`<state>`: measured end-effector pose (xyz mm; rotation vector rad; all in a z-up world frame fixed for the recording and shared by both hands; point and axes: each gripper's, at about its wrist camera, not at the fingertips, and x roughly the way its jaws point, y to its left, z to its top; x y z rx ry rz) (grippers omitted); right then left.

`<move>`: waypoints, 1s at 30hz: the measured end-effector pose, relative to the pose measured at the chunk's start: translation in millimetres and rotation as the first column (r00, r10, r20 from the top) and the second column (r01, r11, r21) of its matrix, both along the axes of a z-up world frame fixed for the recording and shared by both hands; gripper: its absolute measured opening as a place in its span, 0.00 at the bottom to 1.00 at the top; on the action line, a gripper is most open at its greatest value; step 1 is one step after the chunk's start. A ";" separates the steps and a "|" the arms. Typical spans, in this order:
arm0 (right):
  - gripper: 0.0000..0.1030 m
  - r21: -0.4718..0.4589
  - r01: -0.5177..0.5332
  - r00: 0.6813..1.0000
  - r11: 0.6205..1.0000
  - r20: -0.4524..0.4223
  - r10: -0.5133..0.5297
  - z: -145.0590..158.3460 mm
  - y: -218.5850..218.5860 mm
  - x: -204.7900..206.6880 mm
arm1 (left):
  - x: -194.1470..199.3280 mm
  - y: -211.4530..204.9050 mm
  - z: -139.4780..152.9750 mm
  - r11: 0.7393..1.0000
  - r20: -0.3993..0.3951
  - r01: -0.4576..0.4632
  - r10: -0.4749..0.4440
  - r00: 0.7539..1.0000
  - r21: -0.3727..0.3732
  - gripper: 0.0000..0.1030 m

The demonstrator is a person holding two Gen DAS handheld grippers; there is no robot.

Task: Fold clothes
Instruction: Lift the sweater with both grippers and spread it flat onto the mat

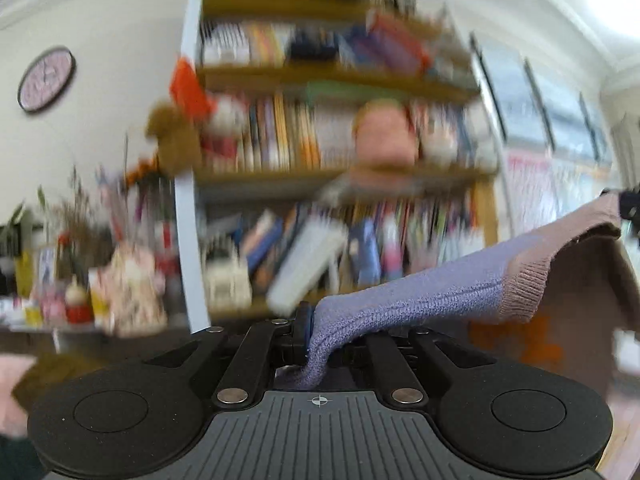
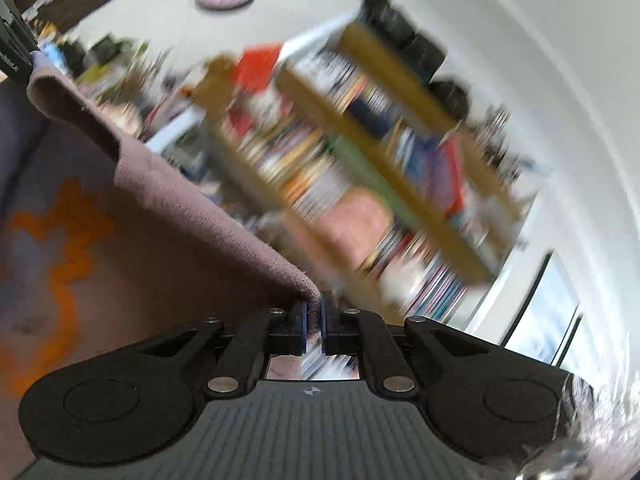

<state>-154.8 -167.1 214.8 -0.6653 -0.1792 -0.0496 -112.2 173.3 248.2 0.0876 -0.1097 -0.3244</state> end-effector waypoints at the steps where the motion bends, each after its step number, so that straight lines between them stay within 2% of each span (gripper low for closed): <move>1: 0.06 -0.026 0.001 0.999 1.000 0.039 0.000 10.8 -2.6 -1.3 | -1.1 0.6 7.5 1.000 0.014 0.012 -0.012 1.000 -0.010 0.05; 3: 0.06 -0.077 0.005 0.993 0.997 0.118 0.004 32.3 -7.6 -4.0 | 0.4 -0.5 19.3 0.999 0.026 0.038 -0.038 0.999 -0.021 0.06; 4: 0.06 -0.095 0.006 0.990 0.995 0.138 0.007 40.0 -10.7 -2.4 | 7.7 -3.9 21.0 0.999 0.008 0.052 -0.051 0.999 -0.017 0.06; 6: 0.07 -0.040 -0.006 0.999 0.999 -0.046 0.004 20.6 -22.6 35.0 | 42.9 -18.1 7.8 0.997 -0.111 0.068 -0.065 0.992 0.025 0.07; 7: 0.07 -0.013 -0.009 0.991 1.000 -0.137 0.007 10.9 -28.6 53.7 | 67.5 -26.5 -7.1 0.996 -0.199 0.074 -0.062 0.978 0.057 0.10; 8: 0.07 0.016 -0.008 0.973 1.000 -0.231 0.012 -1.2 -34.8 73.6 | 97.4 -36.7 -32.0 0.992 -0.306 0.081 -0.047 0.951 0.100 0.13; 9: 0.07 0.048 -0.001 0.938 0.999 -0.346 0.018 -27.1 -41.9 101.1 | 128.8 -47.3 -59.7 0.985 -0.414 0.092 -0.025 0.910 0.144 0.14; 10: 0.07 0.078 0.010 0.891 0.997 -0.453 0.027 -53.7 -48.8 128.3 | 157.9 -56.4 -90.9 0.977 -0.523 0.114 -0.004 0.853 0.180 0.16; 12: 0.07 0.130 0.042 0.786 0.991 -0.617 0.048 -110.5 -57.5 173.5 | 204.0 -66.1 -159.9 0.967 -0.722 0.143 0.054 0.689 0.209 0.21; 13: 0.07 0.142 0.054 0.740 0.988 -0.670 0.056 -132.8 -59.1 188.4 | 210.2 -66.1 -181.2 0.966 -0.767 0.130 0.090 0.635 0.222 0.23; 14: 0.07 0.129 0.057 0.707 0.990 -0.705 0.051 -153.2 -57.1 198.5 | 212.8 -65.5 -199.4 0.965 -0.797 0.112 0.128 0.590 0.239 0.25; 15: 0.06 0.087 0.051 0.697 0.995 -0.716 0.027 -167.6 -54.4 205.7 | 215.4 -64.9 -217.7 0.962 -0.824 0.095 0.166 0.542 0.256 0.28; 16: 0.06 0.052 0.045 0.687 0.998 -0.727 0.007 -180.6 -52.6 213.2 | 211.8 -62.2 -225.5 0.961 -0.831 0.077 0.188 0.524 0.267 0.37; 17: 0.06 0.056 0.047 0.671 0.997 -0.741 0.010 -185.4 -56.1 222.6 | 205.8 -58.7 -229.6 0.960 -0.831 0.059 0.206 0.517 0.275 0.50; 18: 0.06 0.059 0.048 0.655 0.997 -0.755 0.013 -190.2 -59.6 232.1 | 199.9 -55.1 -233.7 0.958 -0.831 0.041 0.223 0.509 0.283 0.55; 19: 0.06 0.061 0.048 0.640 0.997 -0.769 0.016 -194.8 -62.9 241.4 | 191.8 -50.3 -233.7 0.959 -0.827 0.019 0.234 0.512 0.283 0.58; 23: 0.07 0.054 0.009 0.572 0.998 -0.819 0.039 -213.7 -65.9 279.3 | 161.2 -30.7 -220.4 0.967 -0.806 -0.091 0.248 0.538 0.238 0.58; 25: 0.07 0.054 0.002 0.554 0.999 -0.831 0.044 -223.8 -64.6 308.1 | 145.3 -22.3 -219.3 0.966 -0.798 -0.139 0.260 0.544 0.220 0.58; 26: 0.07 0.037 0.004 0.557 0.999 -0.830 0.028 -225.7 -64.0 325.0 | 137.5 -17.3 -220.2 0.963 -0.794 -0.158 0.271 0.544 0.220 0.58; 27: 0.07 0.014 0.007 0.563 1.000 -0.826 0.008 -228.0 -63.0 342.5 | 130.5 -14.6 -221.5 0.960 -0.795 -0.173 0.280 0.538 0.221 0.58; 29: 0.09 -0.047 0.023 0.565 0.999 -0.823 -0.052 -235.6 -59.9 369.4 | 120.9 -13.5 -228.6 0.955 -0.810 -0.197 0.294 0.507 0.224 0.58; 30: 0.15 -0.080 0.031 0.560 0.996 -0.824 -0.083 -240.0 -57.8 381.4 | 117.2 -14.3 -232.3 0.953 -0.817 -0.202 0.299 0.493 0.227 0.58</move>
